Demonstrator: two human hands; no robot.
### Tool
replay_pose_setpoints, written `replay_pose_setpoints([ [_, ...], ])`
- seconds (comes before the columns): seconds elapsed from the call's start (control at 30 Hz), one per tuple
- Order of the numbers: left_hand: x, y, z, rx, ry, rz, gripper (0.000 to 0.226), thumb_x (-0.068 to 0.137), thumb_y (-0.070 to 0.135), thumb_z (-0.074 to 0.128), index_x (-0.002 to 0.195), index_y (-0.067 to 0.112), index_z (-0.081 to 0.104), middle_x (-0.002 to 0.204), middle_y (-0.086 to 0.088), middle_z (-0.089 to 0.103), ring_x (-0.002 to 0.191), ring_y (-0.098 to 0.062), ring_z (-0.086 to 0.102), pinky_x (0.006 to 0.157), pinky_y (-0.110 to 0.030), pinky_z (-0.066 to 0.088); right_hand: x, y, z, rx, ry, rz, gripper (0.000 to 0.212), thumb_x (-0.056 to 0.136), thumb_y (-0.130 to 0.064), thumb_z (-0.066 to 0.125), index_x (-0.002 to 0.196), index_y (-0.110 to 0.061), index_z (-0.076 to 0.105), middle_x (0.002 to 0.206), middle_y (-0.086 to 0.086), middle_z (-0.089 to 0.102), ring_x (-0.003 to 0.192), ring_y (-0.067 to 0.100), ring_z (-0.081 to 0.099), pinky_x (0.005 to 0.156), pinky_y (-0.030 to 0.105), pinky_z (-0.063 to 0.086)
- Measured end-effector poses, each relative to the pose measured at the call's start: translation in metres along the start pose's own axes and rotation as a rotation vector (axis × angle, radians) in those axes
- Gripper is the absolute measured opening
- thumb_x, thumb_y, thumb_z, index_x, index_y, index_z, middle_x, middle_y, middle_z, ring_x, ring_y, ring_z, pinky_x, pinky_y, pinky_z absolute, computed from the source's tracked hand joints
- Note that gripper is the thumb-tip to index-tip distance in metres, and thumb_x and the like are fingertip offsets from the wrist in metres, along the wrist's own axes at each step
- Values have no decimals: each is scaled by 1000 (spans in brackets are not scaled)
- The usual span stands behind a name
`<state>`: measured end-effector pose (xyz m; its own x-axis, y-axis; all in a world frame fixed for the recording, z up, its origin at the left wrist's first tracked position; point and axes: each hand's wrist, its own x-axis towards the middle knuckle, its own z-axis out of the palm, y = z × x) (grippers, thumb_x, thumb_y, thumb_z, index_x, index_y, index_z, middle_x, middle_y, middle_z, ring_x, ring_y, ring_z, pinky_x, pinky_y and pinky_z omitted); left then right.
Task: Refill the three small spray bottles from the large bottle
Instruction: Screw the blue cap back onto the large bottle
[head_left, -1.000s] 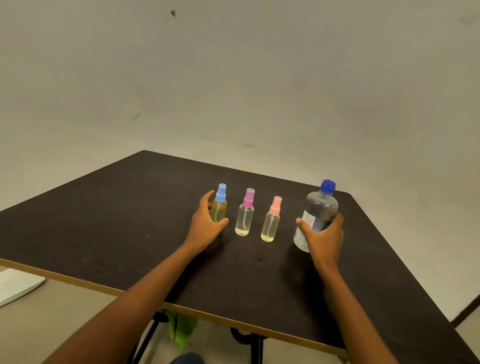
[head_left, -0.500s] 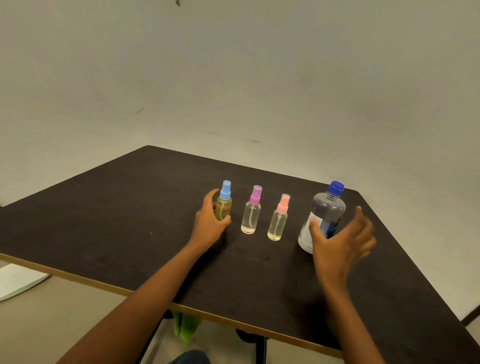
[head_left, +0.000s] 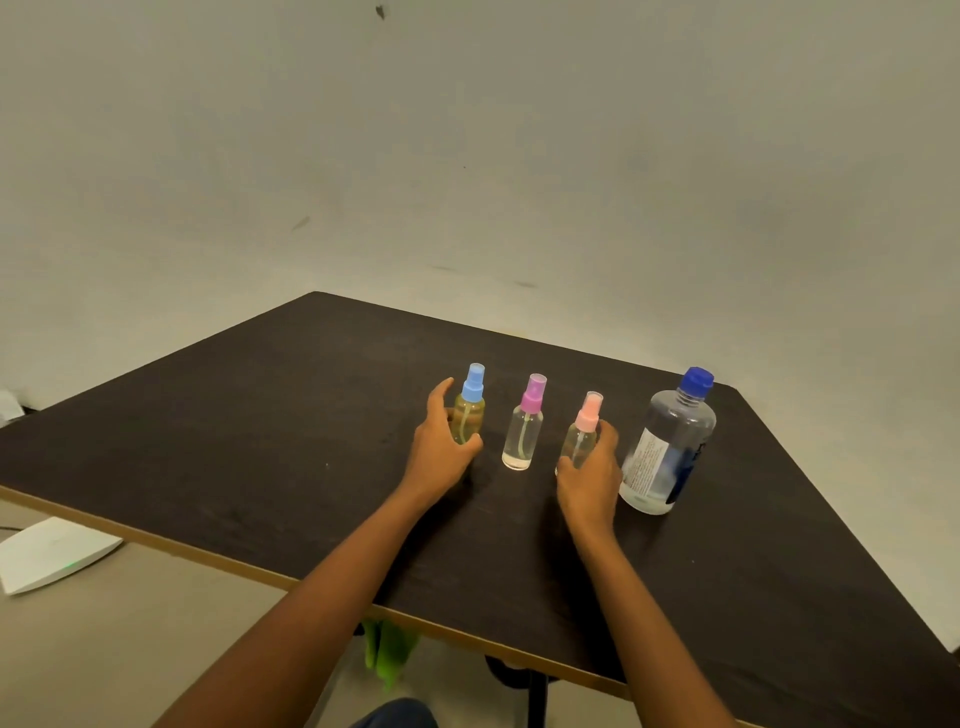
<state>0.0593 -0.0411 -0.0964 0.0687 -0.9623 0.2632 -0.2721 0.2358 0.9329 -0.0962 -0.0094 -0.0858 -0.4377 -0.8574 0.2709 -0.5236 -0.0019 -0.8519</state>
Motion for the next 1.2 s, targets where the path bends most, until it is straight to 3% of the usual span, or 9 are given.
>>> replay_pose_setpoints([
  [0.1,0,1,0,3,-2,2,80,83,2,63,146,23,16,114,-4,51,96,-14,55,85,-26,44,1,4,3,-45,20,-19,54,86,-2,57,134,-10,35,128,13,51,118,29,49,97,44,44],
  [0.2,0,2,0,3,-3,-1,81,84,2,63,146,23,15,114,-2,49,96,-13,54,84,-25,42,1,5,5,-53,27,-22,60,86,0,56,139,-9,30,133,14,48,122,29,46,101,43,41],
  [0.33,-2,3,-1,6,-4,0,81,84,1,63,146,22,15,109,1,48,94,-13,54,85,-27,45,-13,-4,-2,-103,-20,-25,86,85,-6,62,148,-11,3,153,12,19,140,26,21,111,39,25],
  [0.4,-2,2,-1,2,-9,-4,82,84,1,62,146,22,15,108,1,48,94,-14,55,85,-28,46,-32,-16,-6,-228,62,-185,91,83,-12,65,147,-13,1,154,11,12,141,25,14,111,35,21],
  [0.5,-1,2,-1,1,-4,-9,82,83,0,62,146,23,15,108,1,49,90,-11,55,80,-25,43,-51,-35,-4,-242,93,-353,83,84,-15,63,147,-15,10,153,7,16,138,22,20,102,26,27],
  [0.6,-3,2,-1,7,-5,-9,82,83,-1,62,146,22,15,107,2,48,88,-9,53,77,-23,42,-39,-44,8,-108,-101,-117,78,87,-13,60,147,-11,10,152,9,21,136,22,27,100,29,34],
  [0.7,-3,1,-1,11,1,-1,83,82,-2,62,146,22,15,107,3,47,90,-11,53,75,-21,41,-24,-44,20,-49,-172,38,81,85,-8,62,147,-6,9,148,13,29,133,26,34,100,32,35],
  [0.93,0,-2,-1,18,12,2,85,81,-3,63,146,23,16,104,1,50,86,-11,55,67,-15,43,-15,-30,38,-149,-105,12,56,86,-11,61,134,-12,34,124,13,54,114,27,53,87,38,46],
  [1.2,0,-2,0,30,-2,2,86,80,-4,62,146,21,15,110,0,50,86,-11,55,71,-16,44,-17,-25,41,-188,-72,-32,53,88,-13,59,134,-11,33,124,12,55,113,26,53,85,37,46],
])
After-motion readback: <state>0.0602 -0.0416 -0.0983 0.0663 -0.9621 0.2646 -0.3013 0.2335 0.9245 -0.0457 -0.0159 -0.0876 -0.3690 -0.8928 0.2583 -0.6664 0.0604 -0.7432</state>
